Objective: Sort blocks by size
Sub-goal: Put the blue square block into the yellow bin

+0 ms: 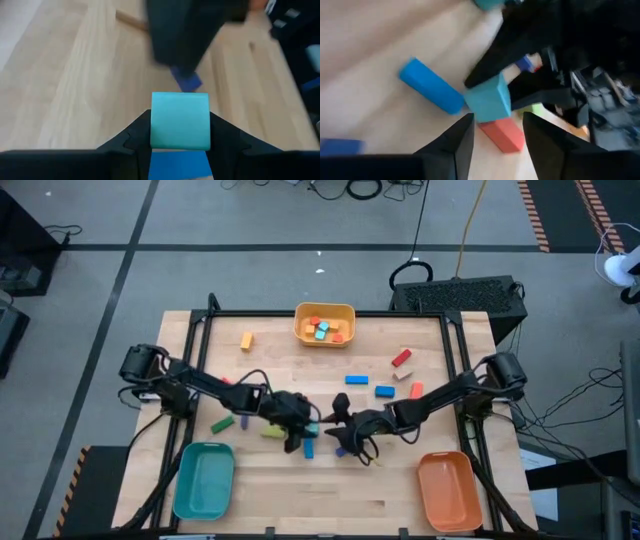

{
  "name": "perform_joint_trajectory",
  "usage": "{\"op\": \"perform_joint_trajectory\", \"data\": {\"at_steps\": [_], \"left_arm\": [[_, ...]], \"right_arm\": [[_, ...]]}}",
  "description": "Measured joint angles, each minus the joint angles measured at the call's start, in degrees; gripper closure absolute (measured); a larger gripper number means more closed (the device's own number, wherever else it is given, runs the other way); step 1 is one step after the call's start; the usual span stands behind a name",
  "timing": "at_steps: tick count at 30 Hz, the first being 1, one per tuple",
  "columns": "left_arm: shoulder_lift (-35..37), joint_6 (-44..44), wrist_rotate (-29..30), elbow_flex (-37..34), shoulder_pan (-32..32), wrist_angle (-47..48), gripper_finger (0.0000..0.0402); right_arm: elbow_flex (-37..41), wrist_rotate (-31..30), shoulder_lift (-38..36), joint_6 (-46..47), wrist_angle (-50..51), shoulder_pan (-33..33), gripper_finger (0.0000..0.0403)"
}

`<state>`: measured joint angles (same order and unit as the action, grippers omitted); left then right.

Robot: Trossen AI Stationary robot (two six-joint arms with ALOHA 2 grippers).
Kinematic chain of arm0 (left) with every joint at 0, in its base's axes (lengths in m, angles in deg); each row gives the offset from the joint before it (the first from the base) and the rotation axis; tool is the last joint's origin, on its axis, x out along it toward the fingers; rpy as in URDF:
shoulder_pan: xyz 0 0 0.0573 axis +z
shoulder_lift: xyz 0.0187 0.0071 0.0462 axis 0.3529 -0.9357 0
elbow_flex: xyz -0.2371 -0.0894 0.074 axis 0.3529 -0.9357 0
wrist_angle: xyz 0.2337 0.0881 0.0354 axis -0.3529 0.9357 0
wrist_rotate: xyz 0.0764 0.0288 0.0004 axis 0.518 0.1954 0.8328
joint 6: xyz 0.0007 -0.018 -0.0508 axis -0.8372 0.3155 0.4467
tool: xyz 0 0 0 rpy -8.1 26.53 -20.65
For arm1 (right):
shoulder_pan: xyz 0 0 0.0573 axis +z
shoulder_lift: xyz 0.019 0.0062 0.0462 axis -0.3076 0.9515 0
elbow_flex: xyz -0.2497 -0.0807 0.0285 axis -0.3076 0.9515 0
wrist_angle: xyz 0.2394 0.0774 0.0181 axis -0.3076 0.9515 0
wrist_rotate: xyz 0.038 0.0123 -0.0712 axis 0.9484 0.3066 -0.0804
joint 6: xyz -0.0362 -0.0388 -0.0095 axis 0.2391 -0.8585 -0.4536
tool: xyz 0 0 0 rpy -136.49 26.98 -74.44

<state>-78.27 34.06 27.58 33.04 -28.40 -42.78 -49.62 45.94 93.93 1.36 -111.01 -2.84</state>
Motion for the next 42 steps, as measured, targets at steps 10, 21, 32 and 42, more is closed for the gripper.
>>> {"op": "perform_joint_trajectory", "data": {"at_steps": [10, 21, 32, 42], "left_arm": [[0.0, 0.0, -3.0, 0.0, 4.5, -1.8, 0.0258], [0.0, 0.0, -6.2, 0.0, 5.9, -4.3, 0.0257], [0.0, 2.5, -5.4, 0.0, 5.9, -4.4, 0.0206], [0.0, 2.7, -5.8, 0.0, 6.1, -4.1, 0.0088]], "right_arm": [[0.0, -2.5, 4.2, -2.1, -7.8, -0.5, 0.0164], [0.0, -5.8, 4.2, -2.4, -9.0, -0.9, 0.0198], [0.0, -5.7, 4.2, -2.3, -9.4, -1.1, 0.0288], [0.0, -5.7, 4.2, 5.4, -9.0, -2.0, 0.0282]]}}
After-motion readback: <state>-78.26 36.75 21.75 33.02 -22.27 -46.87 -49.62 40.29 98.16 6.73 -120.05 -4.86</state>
